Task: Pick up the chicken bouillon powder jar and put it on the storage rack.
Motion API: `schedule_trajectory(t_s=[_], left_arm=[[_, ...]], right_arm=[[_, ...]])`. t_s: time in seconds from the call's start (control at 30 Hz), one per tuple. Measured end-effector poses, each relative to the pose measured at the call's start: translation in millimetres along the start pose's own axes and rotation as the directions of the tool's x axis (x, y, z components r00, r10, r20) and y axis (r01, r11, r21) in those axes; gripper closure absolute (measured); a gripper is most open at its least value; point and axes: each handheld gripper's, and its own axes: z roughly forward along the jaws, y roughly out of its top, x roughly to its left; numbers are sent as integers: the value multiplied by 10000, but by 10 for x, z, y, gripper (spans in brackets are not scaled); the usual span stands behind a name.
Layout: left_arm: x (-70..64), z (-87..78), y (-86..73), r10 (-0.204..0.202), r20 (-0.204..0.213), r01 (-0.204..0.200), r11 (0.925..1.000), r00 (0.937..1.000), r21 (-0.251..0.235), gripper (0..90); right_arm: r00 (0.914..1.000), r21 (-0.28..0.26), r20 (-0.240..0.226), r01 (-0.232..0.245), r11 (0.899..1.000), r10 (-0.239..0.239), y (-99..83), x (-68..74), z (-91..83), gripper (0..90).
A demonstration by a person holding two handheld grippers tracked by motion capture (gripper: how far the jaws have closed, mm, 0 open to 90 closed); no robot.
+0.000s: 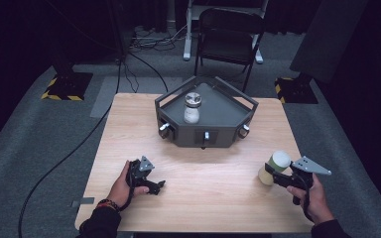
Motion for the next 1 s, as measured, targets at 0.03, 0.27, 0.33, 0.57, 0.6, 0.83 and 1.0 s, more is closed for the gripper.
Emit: schedule_trajectory(t_s=[0.03,0.27,0.33,0.57,0.6,0.83,1.0], left_arm=[[0,0,0,1,1,-1,10000,10000,1,0],[0,0,0,-1,-1,1,10000,10000,-1,0],[0,0,0,-1,0,1,10000,10000,-1,0],[-1,0,0,-14,1,14,10000,10000,4,0],[0,0,0,0,0,0,10000,10000,-2,0],[-1,0,0,-9,0,9,10000,10000,4,0],[-1,0,0,0,-3,0,10000,10000,-2,0]], right_arm=[[10000,-22,43,30,10000,-30,14,11,3,345],[9997,-126,235,32,9999,-29,120,53,14,345],[9996,-243,282,40,9997,-33,150,61,7,345],[9993,-383,383,62,9992,-48,332,115,42,345],[9992,-401,403,97,9991,-81,359,127,49,345],[9979,-479,630,194,9987,-163,567,216,93,345],[9969,-610,756,254,9978,-208,720,262,120,345]])
